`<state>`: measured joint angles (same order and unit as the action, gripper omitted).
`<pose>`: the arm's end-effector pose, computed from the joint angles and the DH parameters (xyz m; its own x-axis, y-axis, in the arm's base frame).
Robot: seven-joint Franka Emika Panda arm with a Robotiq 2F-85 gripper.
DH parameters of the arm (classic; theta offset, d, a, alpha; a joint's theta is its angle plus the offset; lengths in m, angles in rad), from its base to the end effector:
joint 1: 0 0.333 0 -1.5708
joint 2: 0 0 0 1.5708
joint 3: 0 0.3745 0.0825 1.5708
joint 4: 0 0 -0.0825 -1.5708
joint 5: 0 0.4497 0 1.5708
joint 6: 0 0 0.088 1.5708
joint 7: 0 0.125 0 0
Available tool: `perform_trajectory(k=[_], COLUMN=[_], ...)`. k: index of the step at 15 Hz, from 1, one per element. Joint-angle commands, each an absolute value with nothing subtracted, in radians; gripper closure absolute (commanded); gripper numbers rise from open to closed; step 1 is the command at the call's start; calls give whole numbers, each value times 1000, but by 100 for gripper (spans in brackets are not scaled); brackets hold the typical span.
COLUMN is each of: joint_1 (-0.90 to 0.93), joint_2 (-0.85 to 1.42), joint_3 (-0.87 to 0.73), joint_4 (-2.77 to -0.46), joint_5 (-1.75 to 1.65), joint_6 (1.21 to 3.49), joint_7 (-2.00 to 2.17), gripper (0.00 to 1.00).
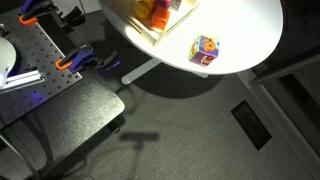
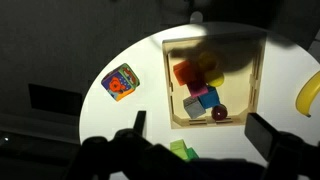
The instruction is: Remove the apple from the box and put it on the table
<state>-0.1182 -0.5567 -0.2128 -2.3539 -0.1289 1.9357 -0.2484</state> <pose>0.4057 -0.1631 0.5560 0.9924 -0.0173 0.1221 -0.0229 -0.9987 0.0449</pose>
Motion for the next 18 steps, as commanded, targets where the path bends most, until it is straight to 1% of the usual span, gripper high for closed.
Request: perform_trajectory(k=[1,8,18], joint_1=[-123,-123,-116], joint_2=[-557,-527,-350], joint_3=[-209,-206,-181], joint_4=[-2351,-2342,-2321], joint_5=[-126,-128,-120], joint_6=[1934,1922,1881], joint_7=[-250,-241,-213], gripper=[0,0,0])
